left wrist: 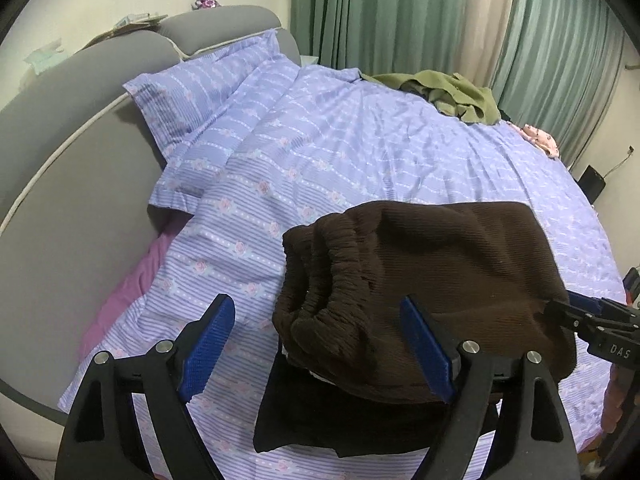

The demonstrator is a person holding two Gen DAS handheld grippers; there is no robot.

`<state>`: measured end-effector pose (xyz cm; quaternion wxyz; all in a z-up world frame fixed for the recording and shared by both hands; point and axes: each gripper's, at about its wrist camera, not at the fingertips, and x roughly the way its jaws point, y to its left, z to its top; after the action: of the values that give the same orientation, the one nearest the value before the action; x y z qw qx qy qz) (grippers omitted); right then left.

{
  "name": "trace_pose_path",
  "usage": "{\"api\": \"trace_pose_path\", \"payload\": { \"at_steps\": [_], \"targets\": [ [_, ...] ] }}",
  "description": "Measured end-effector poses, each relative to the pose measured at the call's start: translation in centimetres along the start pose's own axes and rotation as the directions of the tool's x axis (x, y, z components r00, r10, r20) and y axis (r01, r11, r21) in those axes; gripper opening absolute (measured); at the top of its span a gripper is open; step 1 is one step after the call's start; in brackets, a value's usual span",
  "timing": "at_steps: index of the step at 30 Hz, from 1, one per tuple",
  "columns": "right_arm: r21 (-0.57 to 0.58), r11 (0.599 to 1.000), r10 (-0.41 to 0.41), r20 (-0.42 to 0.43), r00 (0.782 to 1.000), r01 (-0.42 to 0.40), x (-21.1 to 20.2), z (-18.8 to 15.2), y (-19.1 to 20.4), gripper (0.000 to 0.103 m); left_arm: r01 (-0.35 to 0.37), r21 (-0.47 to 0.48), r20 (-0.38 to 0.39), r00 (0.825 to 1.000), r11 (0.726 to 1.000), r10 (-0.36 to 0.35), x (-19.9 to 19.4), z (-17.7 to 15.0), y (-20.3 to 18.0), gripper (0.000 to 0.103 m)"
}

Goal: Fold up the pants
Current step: 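Lower the pants onto the clothes stack and open both grippers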

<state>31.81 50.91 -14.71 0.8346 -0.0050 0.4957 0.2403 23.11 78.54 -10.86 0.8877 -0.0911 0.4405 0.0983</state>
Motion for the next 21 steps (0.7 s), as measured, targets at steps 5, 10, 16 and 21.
{"api": "trace_pose_path", "payload": {
  "at_steps": [5,10,16,21],
  "targets": [
    [-0.043,0.999,0.008,0.072,0.997,-0.005,-3.3,-1.1,0.3,0.067,-0.01,0.008,0.078,0.997,1.0,0.01,-3.2,-0.5,-1.3,0.088],
    [-0.056,0.998,-0.019,0.203,0.979,0.031,-9.8,-3.4,-0.4,0.079,-0.024,0.058,0.155,0.988,0.998,0.015,-7.2,-2.1,-4.4,0.093],
    [-0.036,0.999,-0.022,0.307,0.951,0.035,-17.1,-6.6,-2.0,0.08,-0.016,0.092,0.198,0.98,0.996,-0.003,-12.6,-4.6,-9.3,0.095],
    [-0.017,0.994,-0.095,0.392,0.915,0.11,-23.8,-10.6,-4.6,0.095,-0.041,0.095,0.273,0.962,0.995,0.014,-18.3,-7.8,-14.3,0.103]
  ]
}}
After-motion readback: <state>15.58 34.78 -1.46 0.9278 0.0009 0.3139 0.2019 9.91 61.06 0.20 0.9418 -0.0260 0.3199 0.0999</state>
